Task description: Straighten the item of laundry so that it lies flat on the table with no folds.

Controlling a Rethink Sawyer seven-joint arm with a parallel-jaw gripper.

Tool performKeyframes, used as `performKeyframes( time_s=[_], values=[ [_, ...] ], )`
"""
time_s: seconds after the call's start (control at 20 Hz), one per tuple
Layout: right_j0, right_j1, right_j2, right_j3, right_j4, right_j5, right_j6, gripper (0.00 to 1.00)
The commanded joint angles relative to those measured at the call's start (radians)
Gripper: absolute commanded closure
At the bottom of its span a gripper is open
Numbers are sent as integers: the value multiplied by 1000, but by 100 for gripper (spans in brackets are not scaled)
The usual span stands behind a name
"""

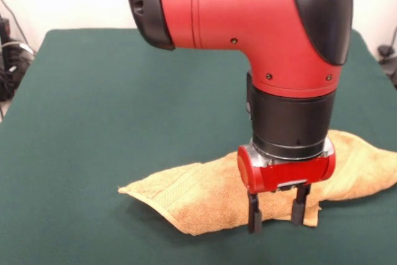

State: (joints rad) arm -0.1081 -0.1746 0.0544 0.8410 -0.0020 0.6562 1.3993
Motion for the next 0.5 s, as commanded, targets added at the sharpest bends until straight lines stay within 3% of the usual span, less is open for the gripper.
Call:
performKeyframes(
  time_s=[0.05,0.5],
  values=[
    [5,59,110,26,39,141,78,0],
    [6,68,110,18,37,195,64,0]
  ],
)
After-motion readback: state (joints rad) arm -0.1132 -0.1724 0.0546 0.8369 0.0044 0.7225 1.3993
